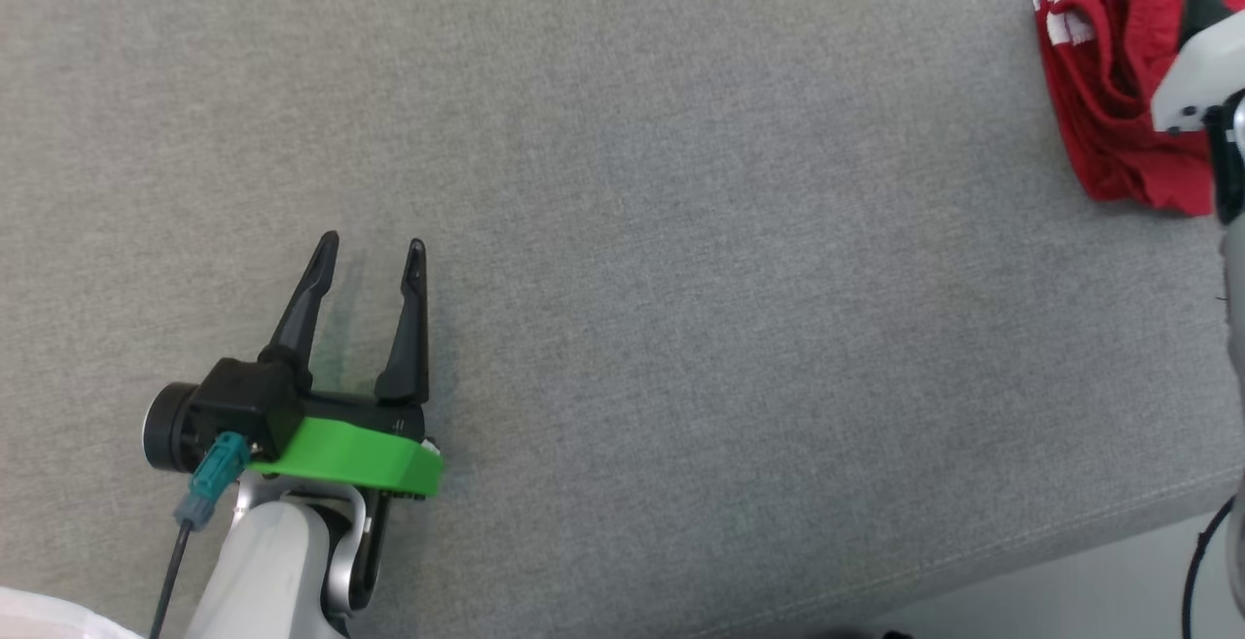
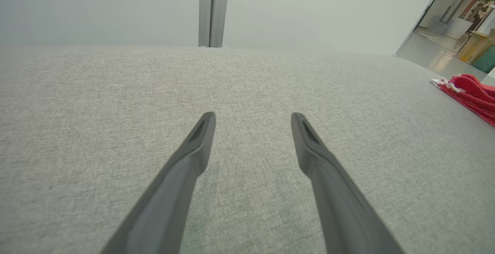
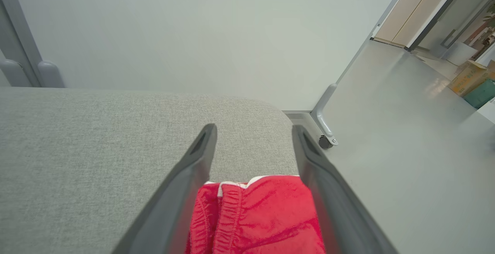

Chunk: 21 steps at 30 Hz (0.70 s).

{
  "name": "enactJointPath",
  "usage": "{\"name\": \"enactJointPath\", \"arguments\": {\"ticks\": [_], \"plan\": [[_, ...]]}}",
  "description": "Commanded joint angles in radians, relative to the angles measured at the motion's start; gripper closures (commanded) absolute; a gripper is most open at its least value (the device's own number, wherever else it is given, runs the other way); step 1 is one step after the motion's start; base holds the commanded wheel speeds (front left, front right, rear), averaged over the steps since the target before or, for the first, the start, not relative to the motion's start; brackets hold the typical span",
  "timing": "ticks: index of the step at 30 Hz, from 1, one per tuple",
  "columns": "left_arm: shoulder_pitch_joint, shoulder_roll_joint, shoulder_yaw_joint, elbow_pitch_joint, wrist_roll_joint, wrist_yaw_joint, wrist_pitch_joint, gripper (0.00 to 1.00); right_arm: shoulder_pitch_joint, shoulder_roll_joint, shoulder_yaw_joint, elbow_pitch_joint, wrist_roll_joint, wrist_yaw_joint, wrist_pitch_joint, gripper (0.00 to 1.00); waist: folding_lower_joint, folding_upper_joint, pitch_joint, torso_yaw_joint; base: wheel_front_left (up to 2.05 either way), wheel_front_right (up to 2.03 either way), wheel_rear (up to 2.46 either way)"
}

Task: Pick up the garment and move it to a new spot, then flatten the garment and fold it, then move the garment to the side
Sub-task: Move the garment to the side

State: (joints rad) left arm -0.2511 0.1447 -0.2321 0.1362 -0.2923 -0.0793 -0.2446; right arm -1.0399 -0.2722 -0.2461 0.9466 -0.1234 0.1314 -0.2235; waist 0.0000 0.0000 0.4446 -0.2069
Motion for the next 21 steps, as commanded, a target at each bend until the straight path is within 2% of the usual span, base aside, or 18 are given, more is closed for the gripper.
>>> {"name": "enactJointPath", "arguments": {"ticks": [1,9,14,21], "plan": [[-0.001,-0.001,0.009,0.014,-0.008,0.002,-0.007,0.0,0.003,0.015,0.019,-0.007,0.003,-0.001,-0.012,0.0,0.0,0.0,-0.056,0.021,0.0,0.0,0.0],[0.034,-0.021,0.06,0.095,-0.043,0.007,-0.022,0.0,0.086,0.099,0.116,-0.055,0.05,-0.001,-0.036,0.0,0.0,0.0,-0.186,0.08,0.0,0.0,0.0],[0.073,-0.033,0.103,0.113,-0.037,0.009,-0.021,0.0,0.187,0.142,0.135,-0.112,0.072,-0.001,-0.041,0.0,0.0,0.0,-0.256,0.115,0.0,0.0,0.0],[0.157,-0.059,0.169,0.107,-0.031,0.002,-0.021,0.0,0.413,0.205,0.135,-0.292,0.135,-0.001,-0.042,0.0,0.0,0.0,-0.331,0.155,0.0,0.0,0.0]]}}
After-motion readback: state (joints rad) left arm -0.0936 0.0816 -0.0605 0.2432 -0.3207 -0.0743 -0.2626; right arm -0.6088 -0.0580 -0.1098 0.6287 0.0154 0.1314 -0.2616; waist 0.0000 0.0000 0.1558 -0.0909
